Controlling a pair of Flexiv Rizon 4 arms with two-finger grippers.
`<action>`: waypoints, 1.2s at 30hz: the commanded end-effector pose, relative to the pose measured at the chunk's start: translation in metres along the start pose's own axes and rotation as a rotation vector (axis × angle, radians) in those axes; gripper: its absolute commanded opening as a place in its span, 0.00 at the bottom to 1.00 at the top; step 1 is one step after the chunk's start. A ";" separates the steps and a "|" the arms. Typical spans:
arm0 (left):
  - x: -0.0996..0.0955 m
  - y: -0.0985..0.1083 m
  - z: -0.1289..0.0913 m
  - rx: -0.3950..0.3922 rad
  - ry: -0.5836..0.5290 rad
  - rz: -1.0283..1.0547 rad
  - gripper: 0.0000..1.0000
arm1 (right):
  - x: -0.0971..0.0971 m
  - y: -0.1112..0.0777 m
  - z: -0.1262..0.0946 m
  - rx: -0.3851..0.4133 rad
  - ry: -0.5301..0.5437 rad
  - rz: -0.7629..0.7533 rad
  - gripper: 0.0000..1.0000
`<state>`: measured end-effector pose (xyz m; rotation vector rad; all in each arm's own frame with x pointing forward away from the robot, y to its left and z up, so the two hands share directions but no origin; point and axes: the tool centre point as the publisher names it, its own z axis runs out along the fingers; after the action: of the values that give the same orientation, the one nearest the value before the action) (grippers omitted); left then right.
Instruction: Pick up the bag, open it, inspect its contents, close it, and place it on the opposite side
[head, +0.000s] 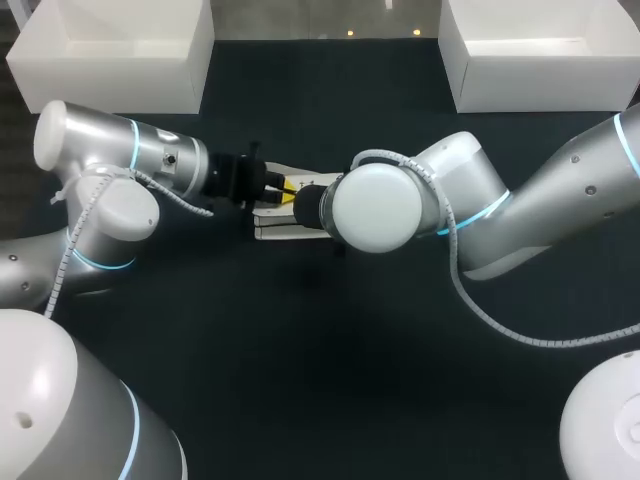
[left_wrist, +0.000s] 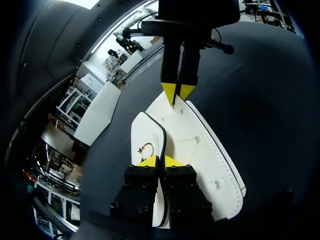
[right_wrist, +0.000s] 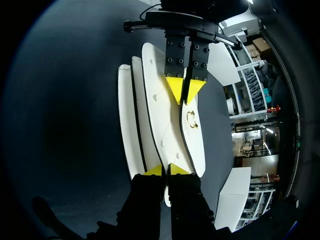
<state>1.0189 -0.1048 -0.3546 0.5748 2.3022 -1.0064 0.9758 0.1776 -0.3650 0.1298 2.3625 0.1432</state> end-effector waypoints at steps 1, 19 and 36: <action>-0.001 -0.003 0.006 0.006 -0.009 0.002 0.00 | 0.001 0.001 0.001 0.000 -0.003 0.001 0.00; 0.009 0.020 -0.003 -0.018 -0.024 -0.106 0.00 | 0.001 0.001 0.001 0.000 -0.003 0.001 0.00; 0.010 -0.010 0.003 0.043 0.005 -0.135 0.00 | 0.001 0.001 0.001 0.000 -0.003 0.001 0.00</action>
<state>1.0113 -0.1112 -0.3573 0.4479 2.3522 -1.1307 0.9747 0.1765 -0.3646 0.1301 2.3634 0.1421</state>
